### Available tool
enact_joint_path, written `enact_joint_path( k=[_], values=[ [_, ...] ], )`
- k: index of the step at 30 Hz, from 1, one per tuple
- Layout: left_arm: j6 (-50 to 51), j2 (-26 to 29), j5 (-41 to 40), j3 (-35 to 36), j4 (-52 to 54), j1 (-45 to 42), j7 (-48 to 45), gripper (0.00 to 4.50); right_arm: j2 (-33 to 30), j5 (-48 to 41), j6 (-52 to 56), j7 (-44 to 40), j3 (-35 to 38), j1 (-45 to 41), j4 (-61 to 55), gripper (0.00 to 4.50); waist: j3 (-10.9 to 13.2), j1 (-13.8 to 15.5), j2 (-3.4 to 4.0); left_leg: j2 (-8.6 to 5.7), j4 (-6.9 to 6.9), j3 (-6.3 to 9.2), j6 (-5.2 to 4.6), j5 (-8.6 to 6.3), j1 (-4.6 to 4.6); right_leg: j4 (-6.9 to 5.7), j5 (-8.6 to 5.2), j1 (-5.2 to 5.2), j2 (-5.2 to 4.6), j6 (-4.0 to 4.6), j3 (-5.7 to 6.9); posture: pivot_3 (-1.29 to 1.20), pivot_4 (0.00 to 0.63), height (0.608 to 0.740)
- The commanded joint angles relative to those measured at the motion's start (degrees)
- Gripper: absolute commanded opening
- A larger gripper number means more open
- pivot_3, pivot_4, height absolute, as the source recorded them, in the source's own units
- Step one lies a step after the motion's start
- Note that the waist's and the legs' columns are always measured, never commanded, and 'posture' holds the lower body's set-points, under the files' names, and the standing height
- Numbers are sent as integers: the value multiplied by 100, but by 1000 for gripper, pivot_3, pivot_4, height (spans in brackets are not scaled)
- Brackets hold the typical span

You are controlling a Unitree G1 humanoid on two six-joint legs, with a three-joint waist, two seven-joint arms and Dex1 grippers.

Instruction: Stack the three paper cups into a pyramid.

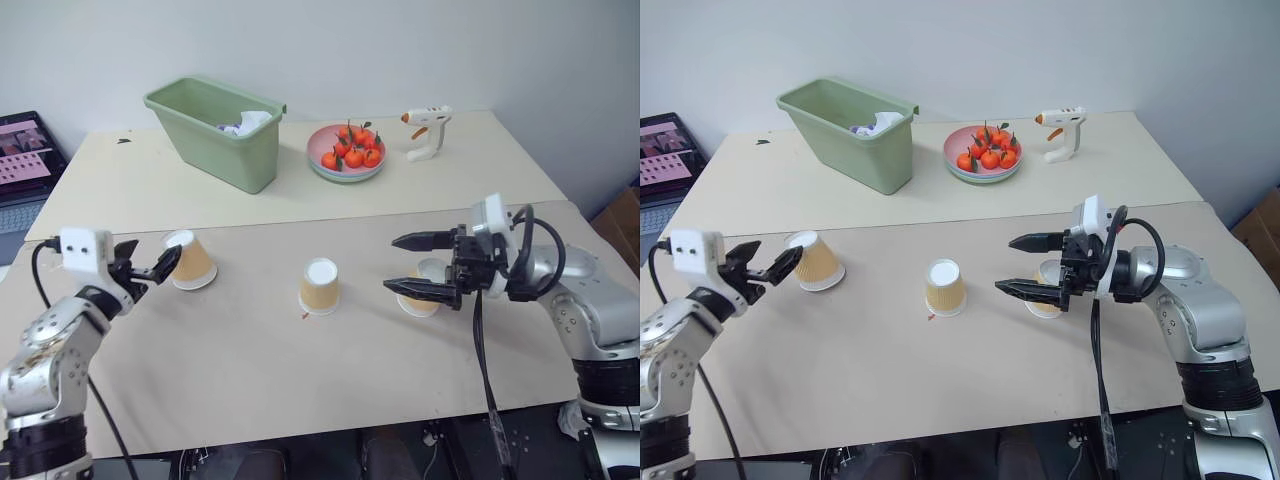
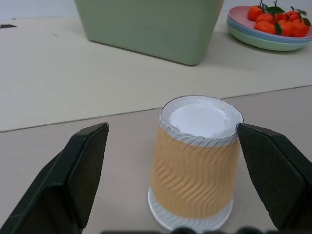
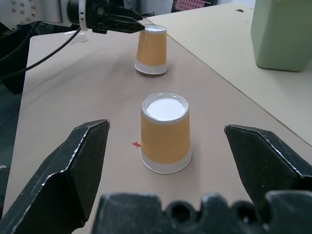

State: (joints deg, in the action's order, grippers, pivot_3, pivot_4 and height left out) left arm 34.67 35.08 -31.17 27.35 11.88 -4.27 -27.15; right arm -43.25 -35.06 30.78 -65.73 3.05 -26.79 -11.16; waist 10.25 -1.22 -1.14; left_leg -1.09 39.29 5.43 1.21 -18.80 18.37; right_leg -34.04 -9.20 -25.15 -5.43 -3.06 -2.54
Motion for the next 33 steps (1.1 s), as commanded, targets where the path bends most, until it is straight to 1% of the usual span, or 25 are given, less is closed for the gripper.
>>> enact_joint_path(
  k=[1, 4, 9, 13, 16, 26, 29, 33],
  values=[
    [231, 149, -362, 141, 726, 321, -264, 4451, -49, -109, -5, -52, 139, -181, -54, 4500, 1, 5, -3, 0, 0, 0, 0, 0, 1, 0, 0, -1, 0, 0, 0, 0, 150, 725],
    [333, 128, -477, 87, 988, 441, -290, 4451, 0, -96, -44, -100, 91, -282, 33, 4500, 1, 21, -3, 1, 0, 0, 1, 0, 2, -1, 0, -2, 0, 0, 1, 0, 150, 725],
    [404, -21, -553, -103, 1195, 315, -70, 4451, 103, -28, -96, -133, -32, -372, 106, 4500, 1, 27, -4, 1, 0, 0, 1, 0, 1, 0, 0, 1, 0, 0, 2, 0, 150, 725],
    [542, 39, -669, -46, 1352, 261, 11, 4451, 109, -38, -83, -144, -12, -368, 93, 4500, 1, 25, -4, 0, 0, 1, 1, 0, 4, 2, 0, -1, 0, 0, 2, 0, 150, 725],
    [561, 121, -640, 115, 1270, 303, 29, 4451, 71, -35, -93, -152, 27, -317, 87, 4500, 1, 11, -4, 1, 0, 1, 1, 0, 2, 1, 0, -1, 0, 0, 2, 0, 150, 725],
    [369, 129, -551, 418, 716, 362, 66, 4451, 45, -38, -71, -135, 60, -252, 39, 4500, 1, 17, -4, 0, 0, 1, 1, 0, 3, 2, 0, -1, 1, 0, 2, 0, 150, 725],
    [319, 164, -484, 416, 626, 353, 32, 4451, 34, -44, -68, -134, 72, -255, 42, 4500, 1, 17, -4, 0, 0, 0, 1, 0, 3, 2, 0, -1, 1, 0, 2, 0, 150, 725],
    [178, 168, -296, 224, 442, 231, -13, 4451, 47, -39, -79, -132, 56, -303, 56, 4500, 1, 19, -4, 0, 0, 0, 1, 0, 1, 0, 0, 0, 1, 0, 3, 0, 150, 725]
  ],
)
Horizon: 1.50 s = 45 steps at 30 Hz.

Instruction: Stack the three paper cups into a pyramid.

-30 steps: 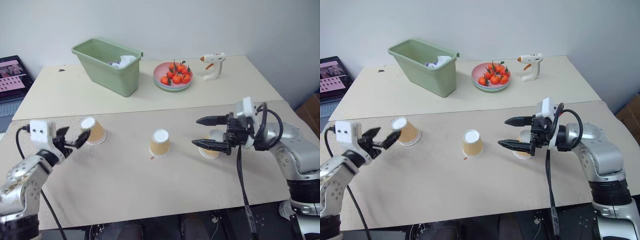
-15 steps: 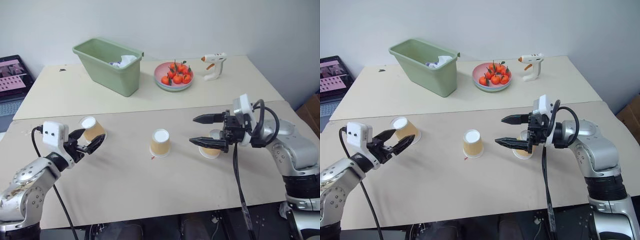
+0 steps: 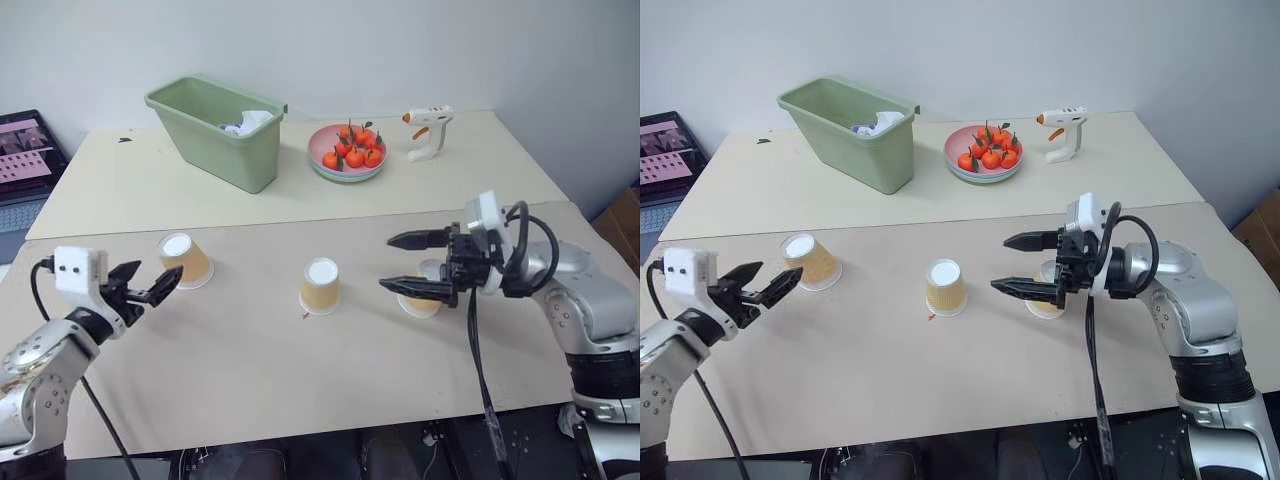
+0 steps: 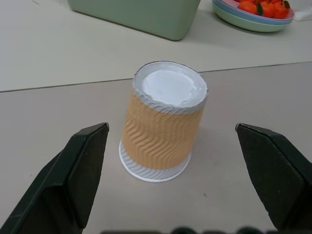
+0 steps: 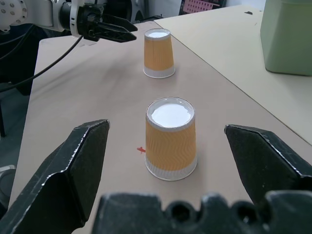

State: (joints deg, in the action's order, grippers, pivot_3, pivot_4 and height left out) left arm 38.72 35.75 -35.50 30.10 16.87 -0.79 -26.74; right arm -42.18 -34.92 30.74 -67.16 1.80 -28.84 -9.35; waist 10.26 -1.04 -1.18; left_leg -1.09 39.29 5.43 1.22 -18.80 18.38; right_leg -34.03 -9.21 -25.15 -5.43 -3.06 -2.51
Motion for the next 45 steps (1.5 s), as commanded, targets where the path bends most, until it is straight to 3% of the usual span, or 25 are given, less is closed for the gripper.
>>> enact_joint_path(
  k=[1, 12, 24, 25, 26, 28, 29, 31, 40, 45],
  values=[
    [-268, 99, 199, -121, -111, -156, -69, 4451, -57, -51, -76, 12, 178, -107, -123, 4500, 0, 1, 0, 0, 0, 0, 0, 0, 0, 0, 0, 0, 0, 0, 0, 0, 150, 725],
    [-618, -9, 591, -713, -779, -731, -211, 4451, -85, -97, -47, 55, 227, -49, -247, 4500, 0, -6, 0, 0, 0, 0, 0, 0, 1, 0, 0, -1, 0, 0, 0, 0, 150, 725],
    [-1502, -71, 1241, -1222, -2696, -2077, -357, 4451, -115, -66, -40, 176, 294, -5, -287, 4500, -1, 5, -1, -1, 0, 0, 1, 0, 7, 1, 2, -2, -2, -2, 3, 0, 150, 725],
    [-1551, -111, 1233, -1258, -2758, -2125, -423, 4048, -123, -73, -37, 183, 310, 2, -293, 4500, -1, 2, -1, -1, 0, 0, 1, 0, 7, 0, 3, -2, -3, -3, 3, 0, 150, 725],
    [-1604, -151, 1239, -1313, -2768, -2146, -491, 3935, -132, -81, -32, 193, 329, 13, -303, 4500, -1, 1, -1, -1, 0, 0, 1, 0, 7, 1, 3, -3, -3, -3, 3, 0, 150, 725],
    [-1668, -219, 1290, -1409, -2761, -2173, -513, 3359, -152, -90, -24, 203, 357, 39, -322, 4500, -1, 5, -1, -1, 0, 0, 1, 0, 8, 1, 3, -3, -4, -4, 3, 0, 150, 725],
    [-1655, -248, 1340, -1468, -2759, -2204, -481, 2854, -160, -100, -16, 208, 364, 48, -334, 4500, -1, 10, -1, -1, 0, 0, 1, 0, 8, 0, 4, -3, -4, -4, 3, 0, 150, 725],
    [-1615, -261, 1417, -1630, -2602, -2210, -541, 2445, -173, -110, -11, 217, 362, 61, -350, 4500, -1, 16, -2, -1, 0, 0, 1, 0, 8, 1, 4, -3, -5, -5, 3, 0, 150, 725],
    [-811, 107, 808, -2303, -585, -2093, -1641, 2445, -168, -78, -49, 195, 296, 10, -283, 4500, 0, 0, -3, -2, 0, 1, 0, 0, 15, -3, 5, -4, -5, -8, 3, 0, 150, 725],
    [-689, 183, 799, -2495, -261, -1892, -1825, 2445, -170, -68, -51, 193, 294, -25, -267, 4500, 0, -25, -3, -2, 0, -1, -1, -1, 11, 4, 6, -4, -4, -9, 1, 0, 150, 725]
  ],
)
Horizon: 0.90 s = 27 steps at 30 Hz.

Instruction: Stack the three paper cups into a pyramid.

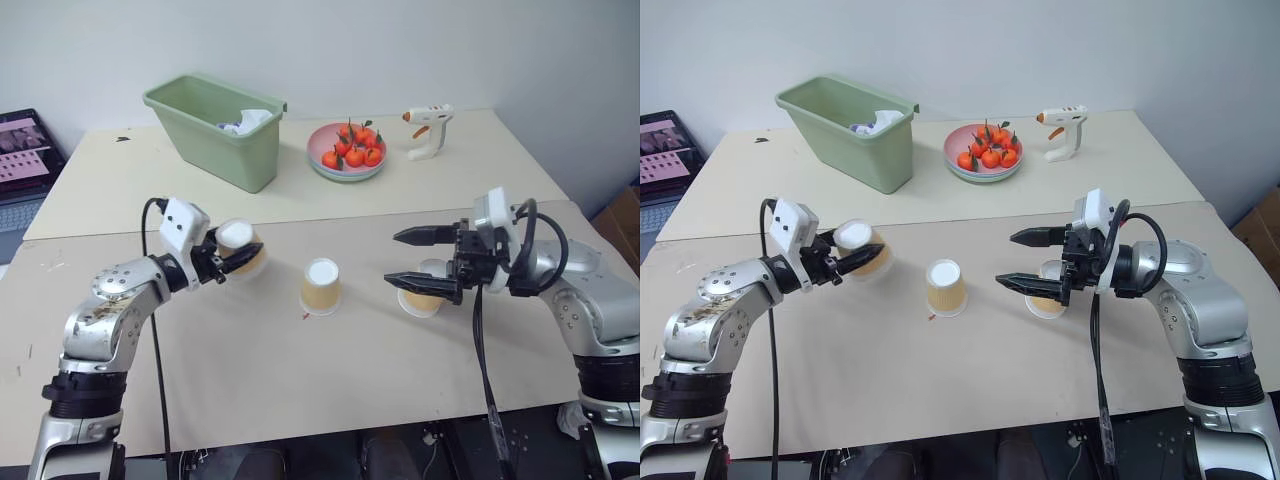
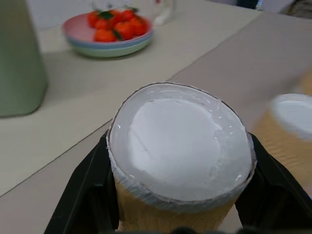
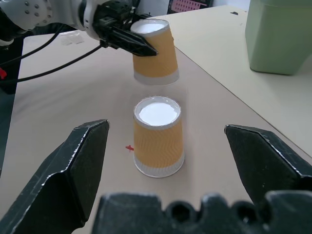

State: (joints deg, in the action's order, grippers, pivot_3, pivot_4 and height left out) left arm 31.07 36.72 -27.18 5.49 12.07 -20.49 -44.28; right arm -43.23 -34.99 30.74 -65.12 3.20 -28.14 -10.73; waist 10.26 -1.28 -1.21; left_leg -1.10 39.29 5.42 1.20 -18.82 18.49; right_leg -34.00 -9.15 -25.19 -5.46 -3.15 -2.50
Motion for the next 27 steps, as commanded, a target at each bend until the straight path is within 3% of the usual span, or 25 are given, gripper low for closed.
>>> enact_joint_path(
  k=[1, 6, 24, 26, 27],
  values=[
    [100, 60, -30, -76, 248, 120, -72, 2445, -67, -61, -55, -9, 162, -93, -130, 4500, 0, 0, 0, 0, 0, 0, 0, 0, -3, 0, 0, 0, 0, 1, 0, 0, 150, 725],
    [12, -119, 51, -369, 297, 399, -103, 2445, -76, -76, -43, 29, 190, -22, -217, 4500, 0, 10, 0, 0, 0, 0, 0, 0, -4, -1, -1, 2, 2, 1, -2, 0, 150, 725],
    [-244, -803, 485, -778, -537, 55, 10, 2445, -194, -127, 14, 129, 303, 64, -312, 4500, -1, 48, 0, -1, 1, 0, 1, 1, -6, -1, 0, 5, 0, 1, -2, 0, 150, 725],
    [-170, -812, 507, -789, -499, 88, 43, 3384, -203, -135, 14, 128, 312, 64, -308, 4500, -1, 49, 0, -1, 1, 0, 1, 1, -6, -1, 0, 5, 0, 1, -2, 0, 150, 725],
    [-115, -827, 456, -769, -484, 112, 28, 3547, -205, -139, 13, 131, 318, 62, -304, 4500, -1, 49, 0, -1, 1, 0, 1, 1, -6, -1, 0, 5, 0, 1, -2, 0, 150, 725]
  ],
)
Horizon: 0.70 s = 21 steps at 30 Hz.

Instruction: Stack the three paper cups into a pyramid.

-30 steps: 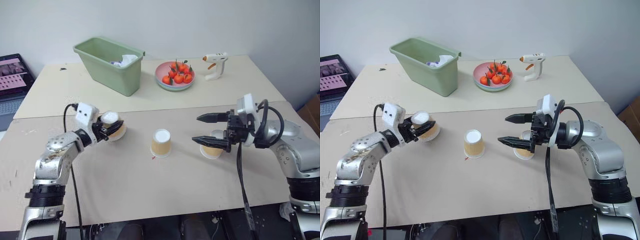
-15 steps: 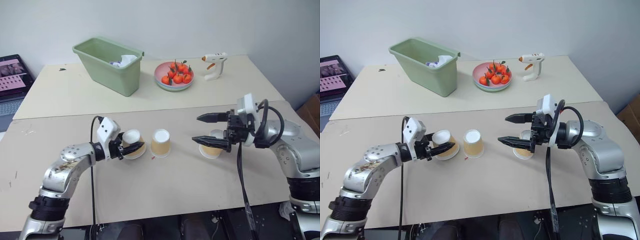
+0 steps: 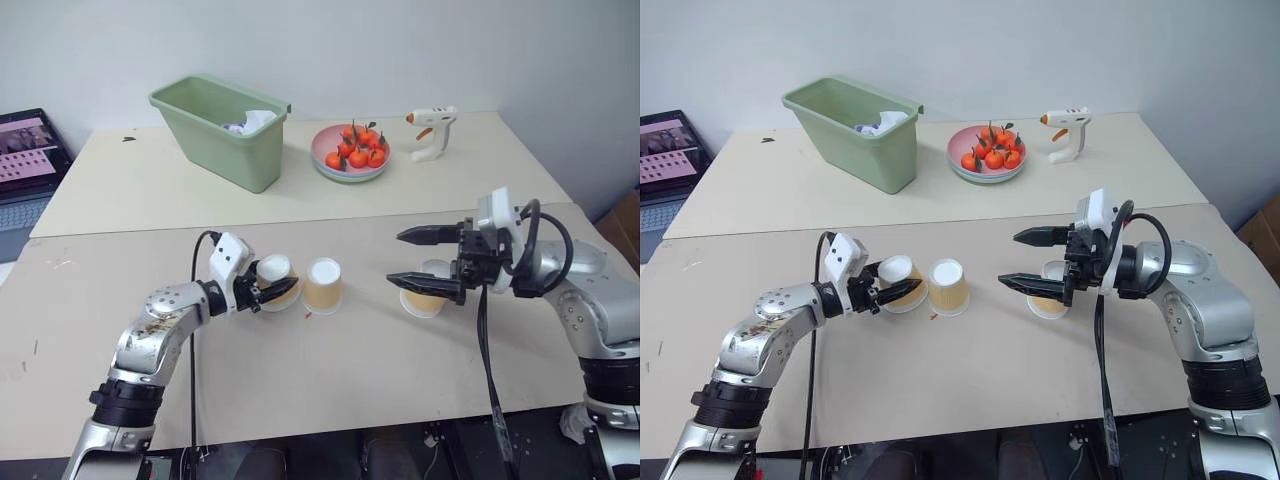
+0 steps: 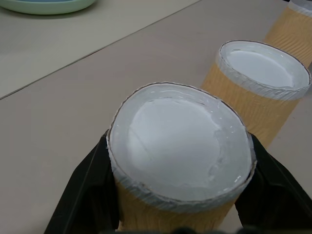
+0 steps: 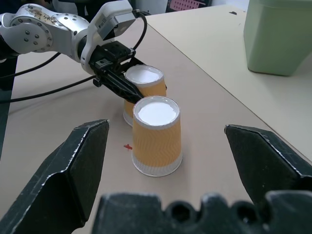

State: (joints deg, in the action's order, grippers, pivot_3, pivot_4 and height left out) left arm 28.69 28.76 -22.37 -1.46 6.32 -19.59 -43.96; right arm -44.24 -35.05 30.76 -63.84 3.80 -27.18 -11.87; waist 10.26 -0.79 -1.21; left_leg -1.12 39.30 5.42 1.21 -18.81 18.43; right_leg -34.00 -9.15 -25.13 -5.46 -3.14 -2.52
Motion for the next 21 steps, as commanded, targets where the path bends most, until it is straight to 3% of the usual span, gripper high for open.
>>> enact_joint_path(
  k=[1, 2, 3, 10, 21],
  values=[
    [136, -58, -54, -41, 120, 53, 23, 3964, -106, -135, 14, 10, 261, -33, -186, 4500, 0, -2, 0, 0, 0, 0, 0, 0, 0, 0, 0, 0, 0, 0, 0, 0, 150, 725],
    [116, -94, -23, -15, 157, 83, 121, 4362, -107, -134, 9, 10, 266, -28, -181, 4500, 0, -2, 0, 0, 0, 0, 0, 0, 1, 0, 0, 0, 0, 0, 0, 0, 150, 725],
    [112, -147, 1, 19, 202, 104, 237, 4437, -107, -137, 8, 10, 270, -25, -175, 4500, 0, -2, 0, 0, 0, 0, 0, 0, 1, 0, 0, 0, 0, 0, 0, 0, 150, 725],
    [545, -257, -587, 623, 922, 182, 557, 4437, -96, -118, -5, -20, 226, -95, -93, 4500, 0, -18, 0, 1, 0, 0, 0, 0, 1, 0, 0, -2, 0, 0, 0, 0, 150, 725],
    [1595, 439, -2133, 2035, 2280, -104, 919, 4437, -33, -48, -41, -144, 113, -247, 128, 4500, 1, -14, -1, 1, 0, 1, 0, 0, 1, 0, 0, -2, 1, 0, 0, 0, 150, 725]
  ],
)
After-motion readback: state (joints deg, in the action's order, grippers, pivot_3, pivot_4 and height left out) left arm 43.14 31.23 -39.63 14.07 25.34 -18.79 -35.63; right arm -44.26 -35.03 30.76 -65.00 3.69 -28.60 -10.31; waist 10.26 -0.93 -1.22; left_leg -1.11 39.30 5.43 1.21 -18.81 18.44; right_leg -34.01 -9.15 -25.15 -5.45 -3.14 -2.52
